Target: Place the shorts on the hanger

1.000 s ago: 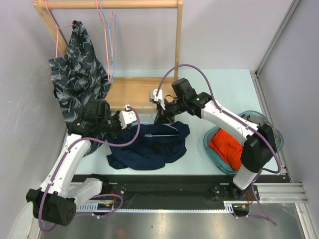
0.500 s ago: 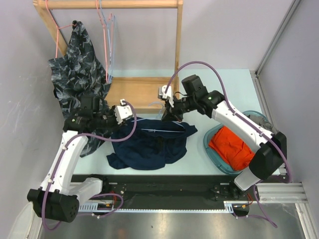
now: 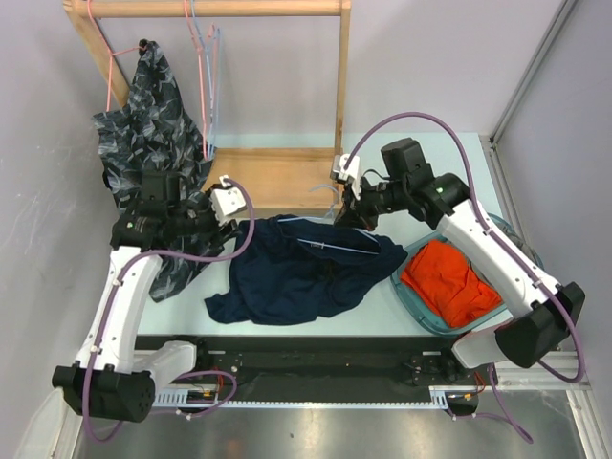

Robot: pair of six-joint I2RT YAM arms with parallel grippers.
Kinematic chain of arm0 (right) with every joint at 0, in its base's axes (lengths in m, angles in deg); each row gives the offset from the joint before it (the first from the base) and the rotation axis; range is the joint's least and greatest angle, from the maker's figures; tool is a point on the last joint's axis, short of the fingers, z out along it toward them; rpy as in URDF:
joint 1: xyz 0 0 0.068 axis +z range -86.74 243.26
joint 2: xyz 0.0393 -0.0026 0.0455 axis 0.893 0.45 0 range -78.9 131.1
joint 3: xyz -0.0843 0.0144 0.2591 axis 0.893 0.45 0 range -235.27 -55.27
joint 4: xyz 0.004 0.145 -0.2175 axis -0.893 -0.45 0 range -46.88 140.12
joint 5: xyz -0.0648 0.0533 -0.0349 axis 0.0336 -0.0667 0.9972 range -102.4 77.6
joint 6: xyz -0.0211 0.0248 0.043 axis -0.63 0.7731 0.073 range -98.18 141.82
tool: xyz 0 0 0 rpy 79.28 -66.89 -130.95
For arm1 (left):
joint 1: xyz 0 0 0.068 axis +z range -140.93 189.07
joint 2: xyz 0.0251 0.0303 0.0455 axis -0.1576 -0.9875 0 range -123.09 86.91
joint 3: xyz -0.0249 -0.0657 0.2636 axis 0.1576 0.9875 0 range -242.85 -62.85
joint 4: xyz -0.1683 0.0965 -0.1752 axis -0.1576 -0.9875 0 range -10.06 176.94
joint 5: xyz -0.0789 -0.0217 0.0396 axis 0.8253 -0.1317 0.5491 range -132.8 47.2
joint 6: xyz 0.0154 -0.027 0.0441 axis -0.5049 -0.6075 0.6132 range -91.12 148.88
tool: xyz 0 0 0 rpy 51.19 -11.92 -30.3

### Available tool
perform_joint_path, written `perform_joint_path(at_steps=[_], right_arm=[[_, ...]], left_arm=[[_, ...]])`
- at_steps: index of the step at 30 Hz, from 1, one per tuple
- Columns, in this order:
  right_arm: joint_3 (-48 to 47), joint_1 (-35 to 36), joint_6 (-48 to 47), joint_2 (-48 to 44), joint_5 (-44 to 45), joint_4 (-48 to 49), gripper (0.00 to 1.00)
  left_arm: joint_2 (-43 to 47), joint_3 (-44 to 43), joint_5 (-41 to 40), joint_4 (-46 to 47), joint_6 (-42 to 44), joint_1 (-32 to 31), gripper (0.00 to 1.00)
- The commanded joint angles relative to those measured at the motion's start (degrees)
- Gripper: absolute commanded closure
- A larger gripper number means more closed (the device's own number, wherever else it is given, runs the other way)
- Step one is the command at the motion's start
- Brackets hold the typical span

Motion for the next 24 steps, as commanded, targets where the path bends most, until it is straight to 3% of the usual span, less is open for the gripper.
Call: perform_joint_path(at_steps=[1,13,15,16,17,19,20,21,24], right_arm=[[-3.3,-0.2,1.6,-2.9,-0.3,-0.2,1.00],[-4.6,-0.4,4.0,-4.8,-0.1,-1.0,1.00],[-4.6,-0.3,4.0,-4.9,0.0,-1.2,1.00],[-4.7,-0.3,3.9,-5.0,0.1,-1.6,1.00],[-4.7,-0.5,3.8,-5.0,0.5,-1.9,1.00],[-4.6,-0.6,2.9,-5.0,0.8,-3.1,1.00],[-4.6,-0.6,2.6,-5.0,1.3,-3.5,1.00],[-4.6,-0.9,2.5,-4.9,1.5,-3.8,1.00],[-4.5,-1.3,1.5,-4.8,1.9,-4.9,1.00]], left_arm=[[-0.9,-0.2,-0.1,2.2,-1.7,0.1,0.37],[-2.2,9.2,3.0,9.3,-10.7,0.9,0.33],[-2.6,10.0,2.2,11.0,-11.9,1.0,0.44],[-2.9,10.0,1.2,11.6,-13.6,1.1,0.53],[-2.9,9.6,0.7,11.6,-13.8,1.3,0.71],[-2.7,8.7,-0.1,11.6,-14.6,2.8,0.84],[-2.6,7.7,0.1,11.9,-15.0,3.7,0.95],[-2.4,7.0,0.5,12.0,-15.3,5.1,1.00],[-2.6,3.9,0.7,11.8,-16.1,8.7,1.00]])
